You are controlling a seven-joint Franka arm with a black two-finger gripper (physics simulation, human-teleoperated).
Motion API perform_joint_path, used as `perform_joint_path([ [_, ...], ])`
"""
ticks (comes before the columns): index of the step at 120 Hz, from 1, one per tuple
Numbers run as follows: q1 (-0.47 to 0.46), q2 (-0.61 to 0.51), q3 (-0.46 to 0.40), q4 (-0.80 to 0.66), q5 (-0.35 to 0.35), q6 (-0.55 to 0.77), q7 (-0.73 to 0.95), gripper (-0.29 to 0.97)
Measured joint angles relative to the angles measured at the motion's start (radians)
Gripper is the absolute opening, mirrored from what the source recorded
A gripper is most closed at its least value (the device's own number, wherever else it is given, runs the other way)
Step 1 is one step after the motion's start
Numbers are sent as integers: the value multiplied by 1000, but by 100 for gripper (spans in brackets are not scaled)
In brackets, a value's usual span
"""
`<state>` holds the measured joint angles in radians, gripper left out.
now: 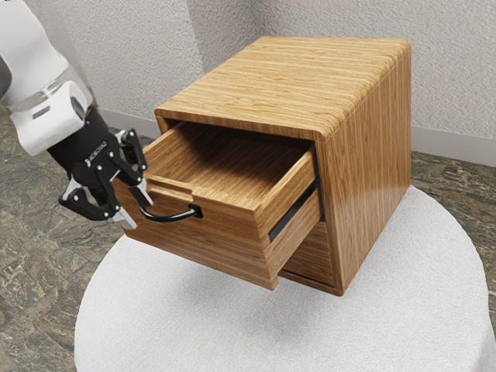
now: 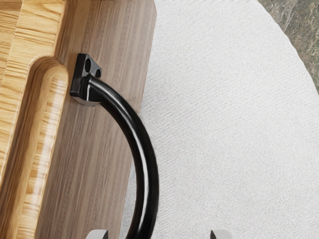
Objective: Pull the drawer handle with one arm to open the drawer
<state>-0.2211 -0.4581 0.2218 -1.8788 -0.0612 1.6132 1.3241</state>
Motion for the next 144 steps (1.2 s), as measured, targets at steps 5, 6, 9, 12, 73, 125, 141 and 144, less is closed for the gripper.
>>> perform_joint_path([
  [5,0,-4,-1,-5,0,-1,-2,23],
  [6,0,-5,-1,-6,0,-1,-2,25],
  [9,0,-7,-1,-9,0,-1,-4,28],
  [12,-1,-8,-1,-13,-1,-1,-5,29],
  [73,0,-61,-9,-62,-3,-28,-30,24],
  [125,29,-175,-119,-54,-11,-79,-58,31],
  [141,54,-197,-199,110,-11,-122,-68,49],
  [144,58,-171,-207,174,-6,-132,-73,51],
])
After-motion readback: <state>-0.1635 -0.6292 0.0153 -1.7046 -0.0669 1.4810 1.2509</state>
